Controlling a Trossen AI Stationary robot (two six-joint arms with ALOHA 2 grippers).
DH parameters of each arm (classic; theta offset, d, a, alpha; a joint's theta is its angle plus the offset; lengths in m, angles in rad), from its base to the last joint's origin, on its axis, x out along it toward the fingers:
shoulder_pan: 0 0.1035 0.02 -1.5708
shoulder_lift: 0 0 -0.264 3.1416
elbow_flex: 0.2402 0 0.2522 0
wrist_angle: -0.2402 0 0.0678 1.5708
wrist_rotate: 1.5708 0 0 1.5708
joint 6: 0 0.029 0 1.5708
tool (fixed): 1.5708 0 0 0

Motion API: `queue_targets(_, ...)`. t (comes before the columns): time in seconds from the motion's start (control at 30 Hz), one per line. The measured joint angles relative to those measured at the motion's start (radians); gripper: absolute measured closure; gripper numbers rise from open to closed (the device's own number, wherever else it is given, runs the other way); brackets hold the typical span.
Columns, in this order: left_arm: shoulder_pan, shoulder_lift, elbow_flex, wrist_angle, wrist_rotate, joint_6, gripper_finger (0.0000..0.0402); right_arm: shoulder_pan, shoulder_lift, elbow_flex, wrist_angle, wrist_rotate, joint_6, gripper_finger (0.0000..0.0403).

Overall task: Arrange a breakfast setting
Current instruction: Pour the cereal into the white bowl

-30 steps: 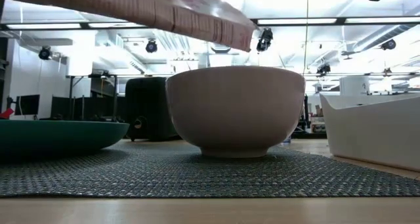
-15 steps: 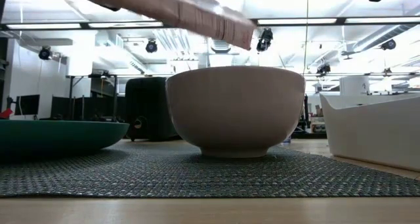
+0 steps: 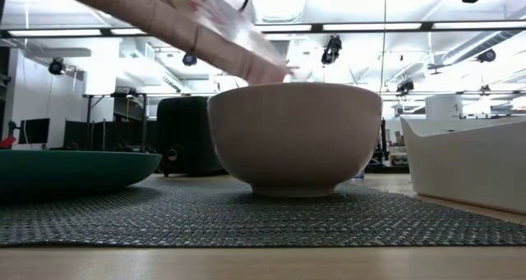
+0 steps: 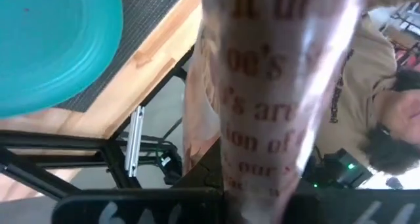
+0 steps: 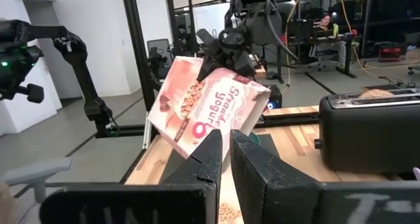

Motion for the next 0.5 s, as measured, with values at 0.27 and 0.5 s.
queue_targets(0.27, -0.022, 0.02, -0.001, 0.006, 0.021, 0.044, 0.0402, 0.0, 0.0, 0.0, 0.0, 0.0, 0.003, 0.038)
queue_targets(0.5, -0.022, 0.018, -0.001, 0.004, 0.011, 0.062, 0.0402, 0.0, 0.0, 0.006, -0.011, 0.0, 0.003, 0.038)
